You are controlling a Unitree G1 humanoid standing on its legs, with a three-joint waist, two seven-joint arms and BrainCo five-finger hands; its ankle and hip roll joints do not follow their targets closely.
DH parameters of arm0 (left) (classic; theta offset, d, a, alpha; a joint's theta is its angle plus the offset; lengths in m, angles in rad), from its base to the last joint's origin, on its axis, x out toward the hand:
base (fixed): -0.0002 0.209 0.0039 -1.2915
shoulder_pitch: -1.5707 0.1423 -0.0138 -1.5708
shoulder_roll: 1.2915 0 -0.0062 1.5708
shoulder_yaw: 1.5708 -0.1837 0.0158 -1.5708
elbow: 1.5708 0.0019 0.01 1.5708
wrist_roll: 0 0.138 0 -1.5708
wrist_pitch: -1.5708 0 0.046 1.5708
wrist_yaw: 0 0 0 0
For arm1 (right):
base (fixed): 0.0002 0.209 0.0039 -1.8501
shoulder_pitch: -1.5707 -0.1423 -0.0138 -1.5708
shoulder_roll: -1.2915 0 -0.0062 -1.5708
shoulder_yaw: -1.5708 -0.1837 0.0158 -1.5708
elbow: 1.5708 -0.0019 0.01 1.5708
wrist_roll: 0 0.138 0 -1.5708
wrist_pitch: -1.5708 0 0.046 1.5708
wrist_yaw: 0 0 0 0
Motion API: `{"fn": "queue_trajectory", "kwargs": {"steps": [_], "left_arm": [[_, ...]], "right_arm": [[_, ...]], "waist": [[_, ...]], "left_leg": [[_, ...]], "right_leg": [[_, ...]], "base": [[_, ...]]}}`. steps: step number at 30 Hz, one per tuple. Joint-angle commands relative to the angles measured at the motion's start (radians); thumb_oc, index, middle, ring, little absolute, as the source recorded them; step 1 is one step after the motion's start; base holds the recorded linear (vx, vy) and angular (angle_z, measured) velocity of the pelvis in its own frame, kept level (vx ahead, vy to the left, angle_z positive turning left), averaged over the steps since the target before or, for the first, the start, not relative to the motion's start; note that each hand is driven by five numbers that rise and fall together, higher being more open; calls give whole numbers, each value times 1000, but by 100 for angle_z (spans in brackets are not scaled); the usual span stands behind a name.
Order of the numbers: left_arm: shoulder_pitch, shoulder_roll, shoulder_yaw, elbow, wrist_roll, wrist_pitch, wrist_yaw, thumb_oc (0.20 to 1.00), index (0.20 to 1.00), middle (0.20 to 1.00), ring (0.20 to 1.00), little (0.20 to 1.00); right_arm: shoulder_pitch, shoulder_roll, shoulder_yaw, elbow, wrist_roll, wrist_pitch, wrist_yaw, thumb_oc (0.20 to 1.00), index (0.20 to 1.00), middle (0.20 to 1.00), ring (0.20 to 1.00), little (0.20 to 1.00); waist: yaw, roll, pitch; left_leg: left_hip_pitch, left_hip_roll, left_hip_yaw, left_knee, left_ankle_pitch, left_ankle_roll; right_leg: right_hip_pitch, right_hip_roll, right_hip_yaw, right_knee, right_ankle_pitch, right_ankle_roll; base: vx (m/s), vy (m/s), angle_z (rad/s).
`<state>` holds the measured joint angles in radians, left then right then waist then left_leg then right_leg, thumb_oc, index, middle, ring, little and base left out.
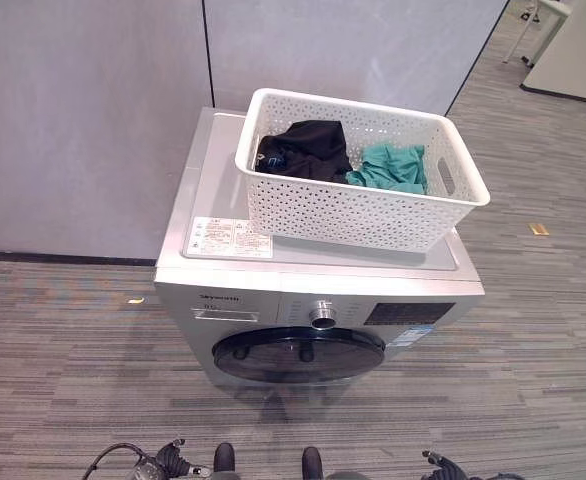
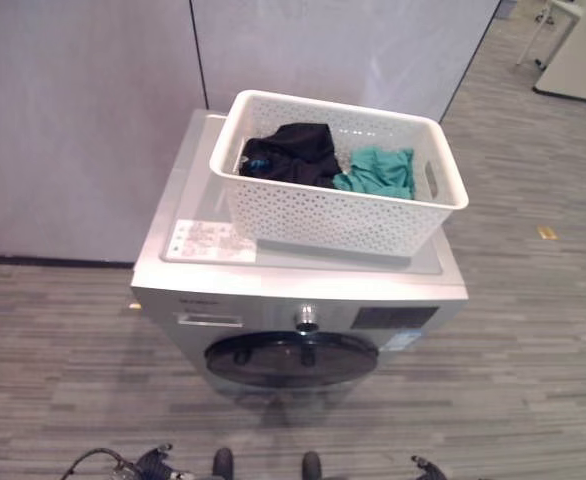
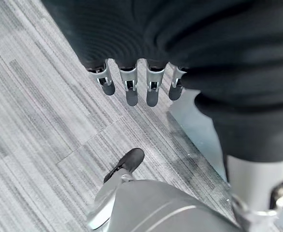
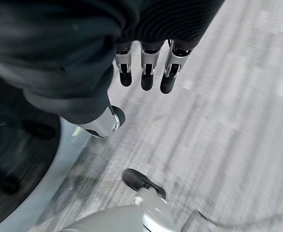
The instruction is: Grab the laundry basket,head to the washer,open it,put in the laundry and shut it.
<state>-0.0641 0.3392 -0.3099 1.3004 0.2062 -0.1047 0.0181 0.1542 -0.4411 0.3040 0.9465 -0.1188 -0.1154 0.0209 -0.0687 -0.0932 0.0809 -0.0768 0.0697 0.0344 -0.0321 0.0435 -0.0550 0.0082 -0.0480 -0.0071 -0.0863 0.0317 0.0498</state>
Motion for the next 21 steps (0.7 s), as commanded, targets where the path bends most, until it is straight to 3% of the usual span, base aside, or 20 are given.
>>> {"fn": "queue_trajectory", "kwargs": {"steps": [1, 14, 21], "left_arm": [[-21, -3, 42, 31, 14, -18, 21, 1000, 1000, 1000, 1000, 1000], [36, -27, 78, 37, 28, -30, 17, 1000, 1000, 1000, 1000, 1000], [36, -39, 62, 33, 44, -33, 28, 1000, 1000, 1000, 1000, 1000]], "right_arm": [[64, -128, -62, -161, -71, -40, -22, 1000, 1000, 1000, 1000, 1000], [246, -267, -171, -428, -116, -134, -4, 1000, 1000, 1000, 1000, 1000], [218, -275, -166, -390, -166, -145, -68, 1000, 1000, 1000, 1000, 1000]], "waist": [[-7, 28, 17], [-39, 49, 2], [-35, 59, 1]], "left_leg": [[25, -9, -22, 74, -69, 8], [56, 15, -15, -7, -22, -15], [58, 16, -22, -15, -13, -18]], "right_leg": [[-55, 8, 34, 155, -87, 39], [-34, 16, 23, 127, -95, 36], [-26, 21, 14, 117, -96, 29]], "base": [[28, -15, 6], [3, -1, 0], [0, 0, 0]]}}
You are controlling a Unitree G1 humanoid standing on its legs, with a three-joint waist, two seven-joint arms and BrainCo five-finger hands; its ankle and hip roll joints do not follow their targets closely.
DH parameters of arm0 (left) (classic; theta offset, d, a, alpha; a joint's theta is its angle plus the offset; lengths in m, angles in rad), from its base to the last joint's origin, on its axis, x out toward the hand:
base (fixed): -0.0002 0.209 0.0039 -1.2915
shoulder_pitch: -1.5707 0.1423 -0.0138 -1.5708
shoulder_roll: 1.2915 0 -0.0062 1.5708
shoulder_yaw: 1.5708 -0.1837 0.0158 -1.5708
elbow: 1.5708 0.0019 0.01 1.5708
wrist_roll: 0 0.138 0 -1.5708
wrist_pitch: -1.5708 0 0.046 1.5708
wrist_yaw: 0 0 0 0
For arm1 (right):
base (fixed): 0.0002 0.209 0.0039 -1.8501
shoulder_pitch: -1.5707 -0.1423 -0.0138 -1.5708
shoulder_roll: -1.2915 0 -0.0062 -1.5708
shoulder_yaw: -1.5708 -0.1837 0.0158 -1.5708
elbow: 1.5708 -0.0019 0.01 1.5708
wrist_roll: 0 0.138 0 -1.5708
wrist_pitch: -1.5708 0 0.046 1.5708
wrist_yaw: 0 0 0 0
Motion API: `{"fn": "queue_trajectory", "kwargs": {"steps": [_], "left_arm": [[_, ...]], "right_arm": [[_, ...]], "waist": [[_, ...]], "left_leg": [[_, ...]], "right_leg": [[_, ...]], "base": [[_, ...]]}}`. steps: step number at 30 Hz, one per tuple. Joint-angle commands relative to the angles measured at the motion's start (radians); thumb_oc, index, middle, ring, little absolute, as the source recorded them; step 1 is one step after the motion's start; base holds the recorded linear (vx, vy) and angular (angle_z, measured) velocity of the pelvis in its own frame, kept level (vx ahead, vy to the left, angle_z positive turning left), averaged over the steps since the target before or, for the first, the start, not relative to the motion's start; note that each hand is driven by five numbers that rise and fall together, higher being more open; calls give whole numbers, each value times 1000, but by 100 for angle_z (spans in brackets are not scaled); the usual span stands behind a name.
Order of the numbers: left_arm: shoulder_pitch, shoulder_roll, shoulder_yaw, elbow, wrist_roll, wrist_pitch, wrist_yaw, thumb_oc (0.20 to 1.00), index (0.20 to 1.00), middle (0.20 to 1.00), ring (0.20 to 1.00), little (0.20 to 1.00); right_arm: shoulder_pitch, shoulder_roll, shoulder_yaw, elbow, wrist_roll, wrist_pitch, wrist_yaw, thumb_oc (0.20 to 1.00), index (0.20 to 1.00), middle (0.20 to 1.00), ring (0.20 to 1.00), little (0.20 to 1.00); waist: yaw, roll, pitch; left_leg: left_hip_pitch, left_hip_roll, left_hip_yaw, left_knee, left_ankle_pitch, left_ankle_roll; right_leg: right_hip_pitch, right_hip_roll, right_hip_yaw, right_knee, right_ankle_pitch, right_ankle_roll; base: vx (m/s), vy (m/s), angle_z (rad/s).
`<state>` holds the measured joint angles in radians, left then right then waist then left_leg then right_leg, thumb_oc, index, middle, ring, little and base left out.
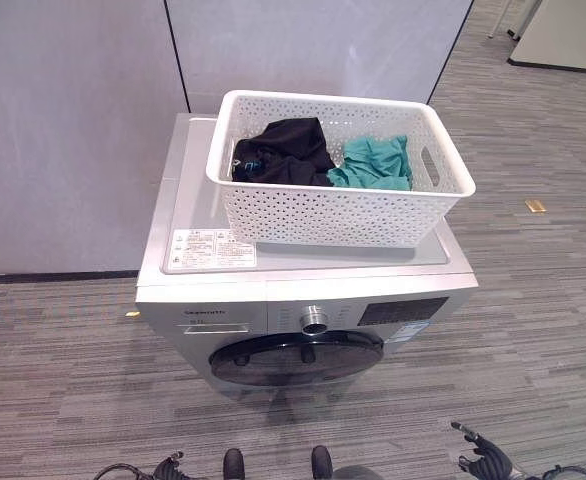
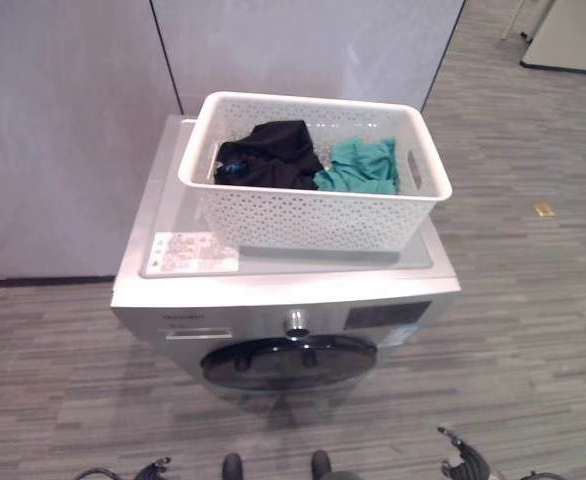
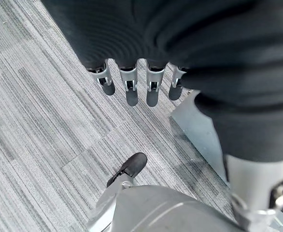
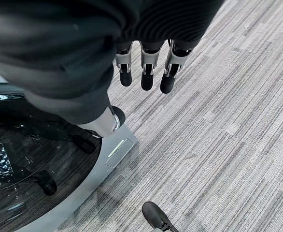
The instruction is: Grab the laundry basket,head to the washer,open it,put in the laundry and shut it.
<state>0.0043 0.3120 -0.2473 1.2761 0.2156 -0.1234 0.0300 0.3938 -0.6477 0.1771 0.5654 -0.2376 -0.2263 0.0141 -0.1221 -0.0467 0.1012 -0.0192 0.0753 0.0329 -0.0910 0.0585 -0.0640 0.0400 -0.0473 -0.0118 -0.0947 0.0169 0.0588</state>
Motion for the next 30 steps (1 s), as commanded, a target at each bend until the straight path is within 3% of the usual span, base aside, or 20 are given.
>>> {"fn": "queue_trajectory", "kwargs": {"steps": [1, 16, 30], "left_arm": [[-32, -13, -2, 58, 37, -14, 19, 1000, 1000, 1000, 1000, 1000], [-38, -29, -51, 59, 50, -11, 18, 1000, 1000, 1000, 1000, 1000], [-34, -38, -81, 70, 57, -10, 13, 1000, 1000, 1000, 1000, 1000]], "right_arm": [[-26, -69, -40, -12, -51, -31, -64, 1000, 1000, 1000, 1000, 1000], [-173, -38, -2, 148, -43, -2, -125, 1000, 1000, 1000, 1000, 1000], [-285, -14, 62, 261, -6, 4, -124, 1000, 1000, 1000, 1000, 1000]], "waist": [[19, 14, -20], [49, 39, -24], [80, 36, -29]], "left_leg": [[1, 10, -22, 44, -27, -9], [-2, 3, -52, 30, 0, -10], [1, -4, -78, 20, 1, -8]], "right_leg": [[-55, 21, 17, 122, -80, 19], [-25, 18, -14, 104, -82, 5], [-3, 14, -38, 80, -77, 2]], "base": [[0, 0, 0], [-11, -9, 9], [6, 0, 3]]}}
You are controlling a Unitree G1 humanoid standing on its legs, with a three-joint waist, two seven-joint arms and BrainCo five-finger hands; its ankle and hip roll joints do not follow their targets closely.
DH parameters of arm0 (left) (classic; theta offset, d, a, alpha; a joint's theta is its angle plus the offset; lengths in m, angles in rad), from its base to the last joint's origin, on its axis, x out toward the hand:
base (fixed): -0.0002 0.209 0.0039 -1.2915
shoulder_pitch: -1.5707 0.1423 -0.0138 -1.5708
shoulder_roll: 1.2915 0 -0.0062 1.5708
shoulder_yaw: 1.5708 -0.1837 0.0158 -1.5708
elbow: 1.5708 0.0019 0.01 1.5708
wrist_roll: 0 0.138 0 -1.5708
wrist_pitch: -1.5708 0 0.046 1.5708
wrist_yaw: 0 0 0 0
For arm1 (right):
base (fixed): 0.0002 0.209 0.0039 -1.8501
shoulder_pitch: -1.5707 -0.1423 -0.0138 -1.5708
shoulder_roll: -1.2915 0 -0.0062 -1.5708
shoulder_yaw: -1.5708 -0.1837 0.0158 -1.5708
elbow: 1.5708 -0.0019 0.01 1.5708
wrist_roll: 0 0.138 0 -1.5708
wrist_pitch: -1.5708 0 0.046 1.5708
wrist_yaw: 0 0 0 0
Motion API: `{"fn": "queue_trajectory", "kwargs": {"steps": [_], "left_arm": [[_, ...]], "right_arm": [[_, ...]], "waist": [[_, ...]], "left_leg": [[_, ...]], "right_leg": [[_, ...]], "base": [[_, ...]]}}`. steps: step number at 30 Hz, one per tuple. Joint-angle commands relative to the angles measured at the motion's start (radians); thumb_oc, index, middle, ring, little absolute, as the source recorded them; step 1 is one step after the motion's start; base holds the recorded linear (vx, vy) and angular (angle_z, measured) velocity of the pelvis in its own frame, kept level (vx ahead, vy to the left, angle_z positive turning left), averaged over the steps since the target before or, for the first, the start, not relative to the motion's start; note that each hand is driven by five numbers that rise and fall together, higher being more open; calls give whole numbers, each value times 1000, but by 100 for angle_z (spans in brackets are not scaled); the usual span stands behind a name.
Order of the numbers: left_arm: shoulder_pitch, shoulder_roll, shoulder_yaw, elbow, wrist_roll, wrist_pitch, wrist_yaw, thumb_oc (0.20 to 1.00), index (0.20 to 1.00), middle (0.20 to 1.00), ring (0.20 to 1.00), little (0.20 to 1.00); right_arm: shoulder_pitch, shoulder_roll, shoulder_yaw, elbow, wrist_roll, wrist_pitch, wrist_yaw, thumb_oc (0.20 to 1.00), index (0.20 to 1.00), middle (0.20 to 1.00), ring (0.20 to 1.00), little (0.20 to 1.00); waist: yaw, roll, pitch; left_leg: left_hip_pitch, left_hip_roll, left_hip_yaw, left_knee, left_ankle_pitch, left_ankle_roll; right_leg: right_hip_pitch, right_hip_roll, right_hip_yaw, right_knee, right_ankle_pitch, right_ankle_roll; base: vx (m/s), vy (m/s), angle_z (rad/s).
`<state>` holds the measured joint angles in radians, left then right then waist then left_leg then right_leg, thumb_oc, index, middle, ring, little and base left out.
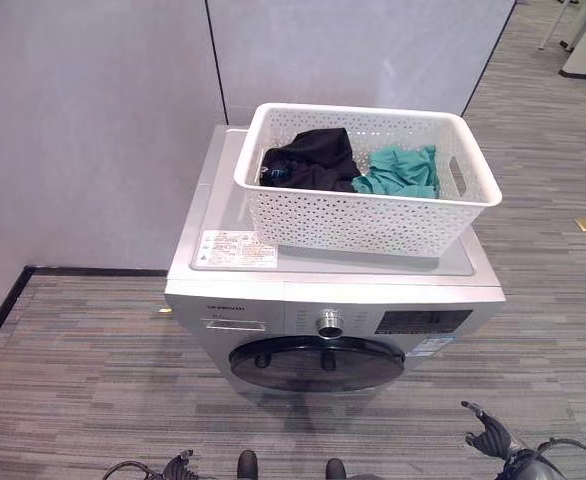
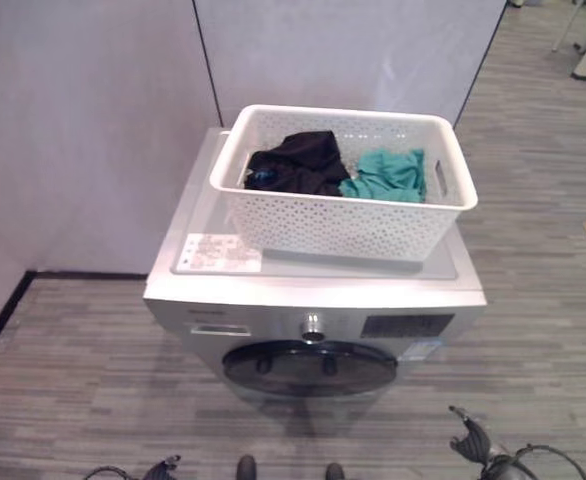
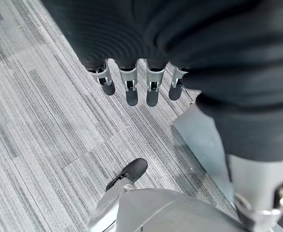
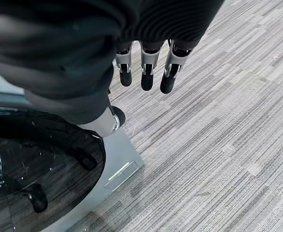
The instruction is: Grab the laundry basket,head to the washer,open it,put in the laundry and shut it.
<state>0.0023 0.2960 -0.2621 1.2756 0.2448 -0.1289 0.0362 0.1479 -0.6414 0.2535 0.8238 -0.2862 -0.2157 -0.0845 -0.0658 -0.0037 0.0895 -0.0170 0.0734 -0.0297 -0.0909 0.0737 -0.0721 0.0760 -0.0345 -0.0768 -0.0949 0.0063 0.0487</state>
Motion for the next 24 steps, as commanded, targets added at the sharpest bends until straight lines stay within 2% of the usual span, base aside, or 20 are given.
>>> {"fn": "queue_trajectory", "kwargs": {"steps": [1, 11, 17, 24], "left_arm": [[-32, -22, -67, 70, 26, -5, 6, 1000, 1000, 1000, 1000, 1000], [-27, -28, -74, 78, 22, -4, 10, 1000, 1000, 1000, 1000, 1000], [-15, -13, -53, 89, 9, -3, 18, 1000, 1000, 1000, 1000, 1000], [-4, -20, -71, 86, 13, -1, 22, 1000, 1000, 1000, 1000, 1000]], "right_arm": [[-43, -20, -12, 0, 44, -7, -26, 1000, 1000, 1000, 1000, 1000], [-111, 2, 17, 42, 55, -4, -41, 1000, 1000, 1000, 1000, 1000], [-155, 22, 41, 54, 57, -5, -49, 1000, 1000, 1000, 1000, 1000], [-205, 48, 37, 153, 83, 6, -73, 1000, 1000, 1000, 1000, 1000]], "waist": [[26, -8, -17], [45, -11, -10], [51, -15, -1], [61, 5, 4]], "left_leg": [[-1, -3, -17, 19, -15, 0], [-9, -5, -35, 19, -14, 1], [-18, -7, -25, 37, -24, 5], [-15, -16, -21, 59, -41, 8]], "right_leg": [[-37, 1, 26, 78, -66, 12], [-33, 2, 13, 69, -67, 10], [-40, -1, 30, 72, -67, 7], [-36, -6, 30, 93, -85, 6]], "base": [[14, -1, 16], [11, 0, 5], [6, -2, 3], [20, 3, 0]]}}
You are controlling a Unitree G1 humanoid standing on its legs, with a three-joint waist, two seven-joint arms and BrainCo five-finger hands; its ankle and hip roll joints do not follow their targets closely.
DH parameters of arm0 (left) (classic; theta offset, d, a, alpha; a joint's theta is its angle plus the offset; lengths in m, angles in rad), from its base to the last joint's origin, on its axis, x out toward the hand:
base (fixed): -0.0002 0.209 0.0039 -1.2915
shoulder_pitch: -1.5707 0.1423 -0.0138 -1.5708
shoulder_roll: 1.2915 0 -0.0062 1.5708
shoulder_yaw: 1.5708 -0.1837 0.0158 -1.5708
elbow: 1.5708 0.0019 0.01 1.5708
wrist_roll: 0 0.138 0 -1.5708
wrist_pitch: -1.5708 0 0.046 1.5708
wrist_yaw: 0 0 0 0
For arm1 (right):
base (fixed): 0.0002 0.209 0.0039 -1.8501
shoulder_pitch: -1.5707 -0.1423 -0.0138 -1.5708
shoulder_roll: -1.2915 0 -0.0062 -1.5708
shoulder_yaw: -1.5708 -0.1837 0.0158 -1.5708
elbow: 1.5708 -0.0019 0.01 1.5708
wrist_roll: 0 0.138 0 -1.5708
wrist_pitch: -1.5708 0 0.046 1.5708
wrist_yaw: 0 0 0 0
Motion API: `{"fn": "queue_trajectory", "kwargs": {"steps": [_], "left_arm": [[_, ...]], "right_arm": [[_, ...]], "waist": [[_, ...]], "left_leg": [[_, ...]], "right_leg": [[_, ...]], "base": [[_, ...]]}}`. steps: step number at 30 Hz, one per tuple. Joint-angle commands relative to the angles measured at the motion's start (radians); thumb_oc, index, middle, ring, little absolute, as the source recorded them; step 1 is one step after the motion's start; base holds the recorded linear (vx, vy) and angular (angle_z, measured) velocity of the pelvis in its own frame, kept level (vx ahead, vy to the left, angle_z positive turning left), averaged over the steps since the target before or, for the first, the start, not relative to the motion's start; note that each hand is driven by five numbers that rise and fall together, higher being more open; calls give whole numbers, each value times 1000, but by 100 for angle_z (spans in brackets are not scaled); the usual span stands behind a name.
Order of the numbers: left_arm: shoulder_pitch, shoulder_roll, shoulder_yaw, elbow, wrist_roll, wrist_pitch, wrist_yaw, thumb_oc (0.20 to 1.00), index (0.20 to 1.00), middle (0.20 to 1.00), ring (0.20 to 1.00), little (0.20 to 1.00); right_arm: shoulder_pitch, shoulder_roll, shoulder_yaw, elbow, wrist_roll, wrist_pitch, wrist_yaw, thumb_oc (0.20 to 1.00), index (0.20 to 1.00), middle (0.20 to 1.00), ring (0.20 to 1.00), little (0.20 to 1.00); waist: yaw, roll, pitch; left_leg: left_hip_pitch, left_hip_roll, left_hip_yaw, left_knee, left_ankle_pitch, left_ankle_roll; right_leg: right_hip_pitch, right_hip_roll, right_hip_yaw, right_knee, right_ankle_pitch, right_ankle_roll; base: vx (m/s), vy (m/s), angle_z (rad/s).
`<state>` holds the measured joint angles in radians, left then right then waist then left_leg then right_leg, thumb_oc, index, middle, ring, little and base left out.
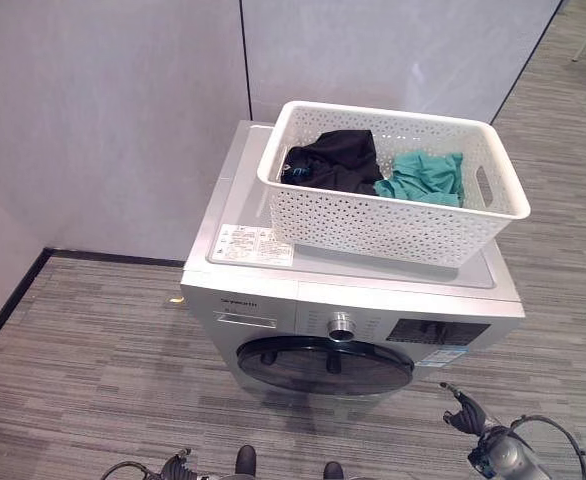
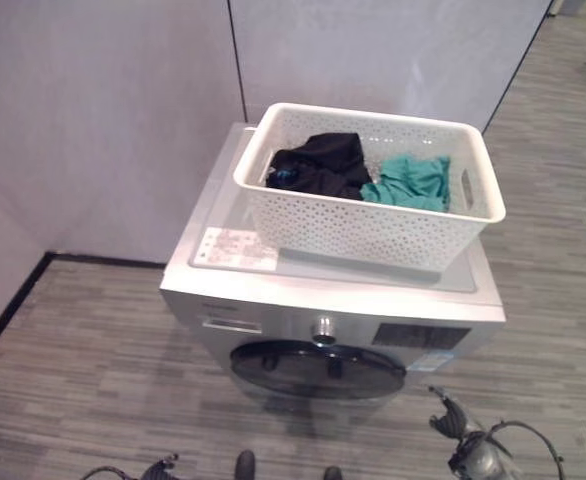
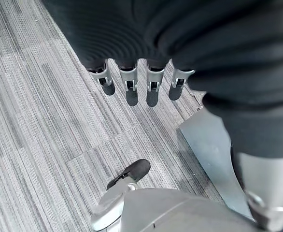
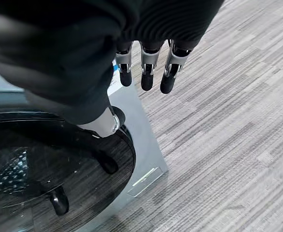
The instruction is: Grab the laundry basket,head to the washer,open it,put in the laundry and shut it.
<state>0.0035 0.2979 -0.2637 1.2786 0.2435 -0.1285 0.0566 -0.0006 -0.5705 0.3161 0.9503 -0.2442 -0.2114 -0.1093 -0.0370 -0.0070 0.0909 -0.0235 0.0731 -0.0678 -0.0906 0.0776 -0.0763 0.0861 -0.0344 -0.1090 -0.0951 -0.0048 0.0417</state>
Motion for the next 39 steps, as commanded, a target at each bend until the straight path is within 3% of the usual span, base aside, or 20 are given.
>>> {"fn": "queue_trajectory", "kwargs": {"steps": [1, 8, 18, 30, 39], "left_arm": [[-6, -22, -69, 83, 14, -1, 2, 1000, 1000, 1000, 1000, 1000], [-4, -28, -86, 69, 0, -7, -2, 1000, 1000, 1000, 1000, 1000], [-7, -43, -107, 64, 10, -6, 4, 1000, 1000, 1000, 1000, 1000], [-12, -51, -107, 67, 18, -6, 25, 1000, 1000, 1000, 1000, 1000], [-6, -50, -95, 79, 14, -2, 28, 1000, 1000, 1000, 1000, 1000]], "right_arm": [[-56, -23, -25, 27, 41, 1, -48, 1000, 1000, 1000, 1000, 1000], [-80, -34, -40, 37, 37, 4, -72, 1000, 1000, 1000, 1000, 1000], [-105, -44, -38, -3, 25, 0, -102, 1000, 1000, 1000, 1000, 1000], [-108, -29, -21, -22, -4, -10, -142, 1000, 1000, 1000, 1000, 1000], [-102, 7, 15, -39, 32, -24, -104, 1000, 1000, 1000, 1000, 1000]], "waist": [[33, 8, 3], [32, 31, 18], [32, 62, 22], [37, 66, 17], [43, 63, 19]], "left_leg": [[-9, -16, 17, 60, -46, 12], [-22, -25, 11, 103, -66, 20], [-23, -27, 4, 78, -51, 18], [-8, -28, -9, 40, -41, 19], [-2, -31, -13, 32, -42, 20]], "right_leg": [[-47, -7, 62, 95, -75, 13], [-89, -12, 57, 191, -113, 9], [-87, -13, 50, 161, -110, 8], [-63, -17, 36, 133, -109, 8], [-49, -19, 33, 115, -103, 9]], "base": [[0, 0, 0], [0, 0, 0], [1, 0, 0], [3, -1, 0], [0, 0, 0]]}}
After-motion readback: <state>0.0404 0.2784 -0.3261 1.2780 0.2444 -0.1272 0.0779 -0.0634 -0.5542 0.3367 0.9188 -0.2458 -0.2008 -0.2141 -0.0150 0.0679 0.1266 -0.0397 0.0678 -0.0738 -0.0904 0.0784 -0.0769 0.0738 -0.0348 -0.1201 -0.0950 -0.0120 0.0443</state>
